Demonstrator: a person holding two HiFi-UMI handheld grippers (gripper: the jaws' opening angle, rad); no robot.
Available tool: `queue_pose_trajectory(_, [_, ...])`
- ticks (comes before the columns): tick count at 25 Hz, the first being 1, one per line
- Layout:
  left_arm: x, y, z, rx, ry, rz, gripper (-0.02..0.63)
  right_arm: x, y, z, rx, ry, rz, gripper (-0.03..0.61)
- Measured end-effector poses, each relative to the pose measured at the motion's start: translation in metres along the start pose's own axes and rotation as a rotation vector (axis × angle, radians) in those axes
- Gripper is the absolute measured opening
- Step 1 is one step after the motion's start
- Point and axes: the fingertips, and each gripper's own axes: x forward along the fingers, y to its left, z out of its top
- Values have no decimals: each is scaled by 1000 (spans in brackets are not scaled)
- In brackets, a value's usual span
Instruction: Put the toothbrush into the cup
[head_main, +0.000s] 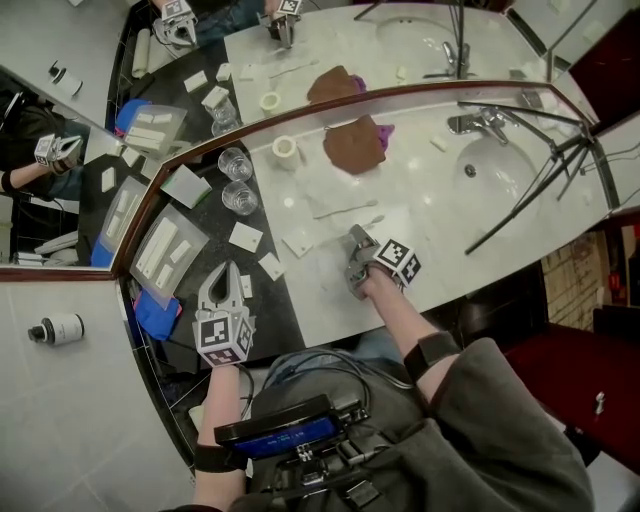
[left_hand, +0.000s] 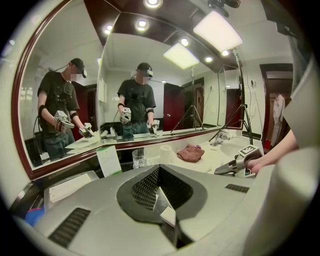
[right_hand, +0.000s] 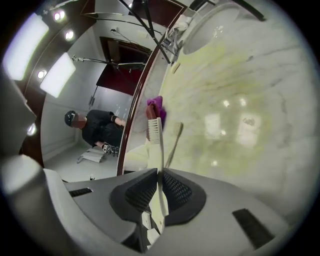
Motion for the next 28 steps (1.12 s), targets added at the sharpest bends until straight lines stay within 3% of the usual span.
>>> queue_pose_trajectory(3, [-2, 4, 0, -2, -1, 9, 2, 2, -11, -1, 54, -9, -15, 51])
queue_pose_trajectory(12, [-2, 4, -4, -3, 12, 13, 2, 3, -36, -1, 73, -20, -123, 55])
queue_pose_trajectory(17, [0, 3, -2, -4, 7, 8, 2, -1, -46, -3, 77, -9, -183, 93])
queue_pose_trajectory(20, [2, 2, 0, -4, 4, 5, 2, -2, -49, -3, 83, -8, -191, 124])
queue_pose_trajectory(28, [2, -1, -4, -6, 6, -3, 2, -4, -48, -3, 63, -4, -181, 124])
